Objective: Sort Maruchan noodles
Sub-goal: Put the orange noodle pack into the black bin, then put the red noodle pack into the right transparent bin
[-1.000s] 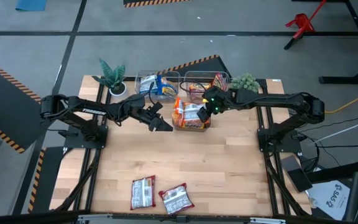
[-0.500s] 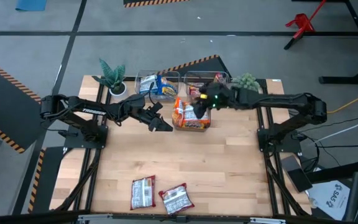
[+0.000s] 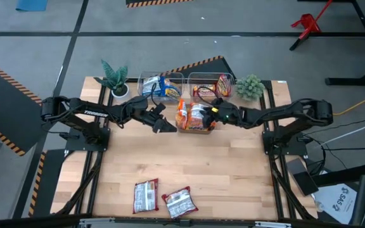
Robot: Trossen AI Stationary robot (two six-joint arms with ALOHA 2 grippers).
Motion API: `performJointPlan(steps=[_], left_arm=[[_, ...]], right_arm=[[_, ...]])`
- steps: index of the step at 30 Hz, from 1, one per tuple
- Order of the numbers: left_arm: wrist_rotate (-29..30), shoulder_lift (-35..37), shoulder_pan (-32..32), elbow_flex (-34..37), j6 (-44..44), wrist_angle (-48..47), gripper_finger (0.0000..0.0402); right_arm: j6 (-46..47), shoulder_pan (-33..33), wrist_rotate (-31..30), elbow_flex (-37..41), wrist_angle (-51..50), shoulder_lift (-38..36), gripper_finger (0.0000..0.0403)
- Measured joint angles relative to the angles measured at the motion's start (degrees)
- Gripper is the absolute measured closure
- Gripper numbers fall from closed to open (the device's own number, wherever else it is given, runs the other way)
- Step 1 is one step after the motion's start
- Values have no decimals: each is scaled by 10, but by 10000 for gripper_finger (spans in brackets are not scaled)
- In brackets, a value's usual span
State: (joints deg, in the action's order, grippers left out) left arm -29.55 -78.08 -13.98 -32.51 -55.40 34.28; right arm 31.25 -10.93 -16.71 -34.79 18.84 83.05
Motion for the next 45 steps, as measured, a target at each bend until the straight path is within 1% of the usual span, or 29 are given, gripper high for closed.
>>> performJointPlan(steps=[7,11,13,17,19,20,21,23,24,26,28,30,34,38,42,45], left_arm=[[18,0,0,0,0,-6,230],[14,0,-2,0,2,-9,230],[-18,0,-8,0,2,-10,230],[-136,28,-19,0,7,-36,230],[-173,56,-13,0,30,-88,232],[-183,72,-5,1,45,-118,233],[-189,90,4,0,64,-154,233],[-191,132,30,0,107,-257,233],[-183,152,48,0,132,-305,233],[-139,194,93,0,176,-404,233],[-70,229,147,0,197,-479,234],[5,255,202,0,181,-539,234],[111,274,328,0,99,-577,234],[208,271,472,0,-8,-573,234],[314,241,593,0,-144,-567,234],[372,200,653,0,-240,-552,234]], right_arm=[[-16,0,38,0,53,34,283],[-32,0,38,-2,53,34,283],[-38,0,45,1,65,18,283],[-53,0,48,-32,85,-50,283],[-70,5,66,-52,63,-79,283],[-77,10,72,-62,43,-90,283],[-85,15,74,-75,14,-101,283],[-100,32,77,-104,-45,-118,283],[-106,43,75,-118,-82,-121,283],[-107,67,70,-139,-147,-121,283],[-102,93,58,-151,-189,-114,283],[-80,123,43,-157,-203,-106,283],[-32,179,27,-158,-206,-80,283],[2,226,-2,-158,-204,-48,283],[15,261,-5,-158,-199,-17,283],[15,280,-7,-158,-199,2,283]])
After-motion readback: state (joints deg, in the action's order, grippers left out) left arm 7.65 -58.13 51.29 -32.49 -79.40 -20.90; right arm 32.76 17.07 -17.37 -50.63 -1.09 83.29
